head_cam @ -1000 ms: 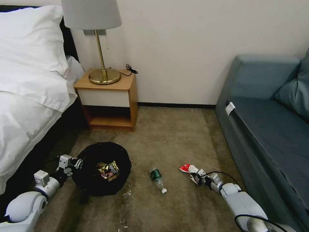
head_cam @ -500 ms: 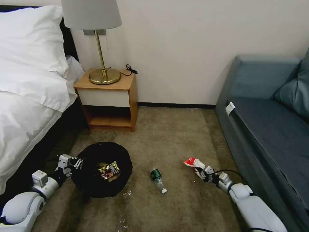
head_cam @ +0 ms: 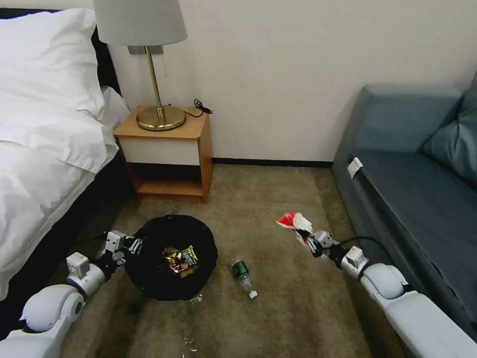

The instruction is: Pick up the trash bin, then pick up the garbage on the floor and place it into the trash bin.

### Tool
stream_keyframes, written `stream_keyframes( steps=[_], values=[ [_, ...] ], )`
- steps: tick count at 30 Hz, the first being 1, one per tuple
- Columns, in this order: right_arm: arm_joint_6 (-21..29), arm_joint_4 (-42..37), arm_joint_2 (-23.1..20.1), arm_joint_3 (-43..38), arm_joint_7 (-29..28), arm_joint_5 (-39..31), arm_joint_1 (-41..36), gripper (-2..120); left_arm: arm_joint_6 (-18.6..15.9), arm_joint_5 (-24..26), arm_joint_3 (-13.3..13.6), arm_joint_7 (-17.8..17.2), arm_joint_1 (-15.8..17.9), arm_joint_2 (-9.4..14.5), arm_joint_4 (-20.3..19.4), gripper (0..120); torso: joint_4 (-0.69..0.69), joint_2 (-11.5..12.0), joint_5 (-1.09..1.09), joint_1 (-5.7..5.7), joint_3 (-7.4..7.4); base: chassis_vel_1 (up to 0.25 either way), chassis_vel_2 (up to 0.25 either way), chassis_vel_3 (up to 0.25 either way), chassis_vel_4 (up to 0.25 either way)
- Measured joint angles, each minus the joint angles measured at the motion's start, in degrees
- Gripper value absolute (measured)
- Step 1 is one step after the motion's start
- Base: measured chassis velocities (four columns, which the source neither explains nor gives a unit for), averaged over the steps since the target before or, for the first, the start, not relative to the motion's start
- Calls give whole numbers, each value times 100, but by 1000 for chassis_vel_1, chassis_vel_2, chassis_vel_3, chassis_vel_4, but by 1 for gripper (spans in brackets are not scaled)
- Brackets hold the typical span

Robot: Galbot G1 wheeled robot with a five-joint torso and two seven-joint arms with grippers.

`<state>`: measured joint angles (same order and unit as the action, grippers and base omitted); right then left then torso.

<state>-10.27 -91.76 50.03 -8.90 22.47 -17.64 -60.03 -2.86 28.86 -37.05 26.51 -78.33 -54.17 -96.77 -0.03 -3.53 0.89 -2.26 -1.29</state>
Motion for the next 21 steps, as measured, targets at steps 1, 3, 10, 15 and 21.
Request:
stream_keyframes(
  steps=[1,3,10,15,21],
  values=[
    [0,0,0,0,0,0,0,0,0,0,0,0,0,0,0,4,0,0,0,0,0,0,0,0,0],
    [246,-650,-50,309,-121,-329,47,0,0,-3,-50,0,-29,-9,0,4,1,0,0,0,0,0,0,0,0],
    [637,-1237,8,925,-360,-715,308,0,-1,10,-77,-30,-39,-51,-58,4,2,0,0,0,0,0,0,0,0],
    [686,-1117,286,1114,-451,-721,482,0,-2,86,-13,-48,12,-70,-85,4,1,0,-2,0,0,0,0,0,0],
    [692,-915,592,1666,-466,-776,792,0,23,122,93,-41,88,-139,-47,4,0,0,0,0,0,0,0,0,0]
  ],
)
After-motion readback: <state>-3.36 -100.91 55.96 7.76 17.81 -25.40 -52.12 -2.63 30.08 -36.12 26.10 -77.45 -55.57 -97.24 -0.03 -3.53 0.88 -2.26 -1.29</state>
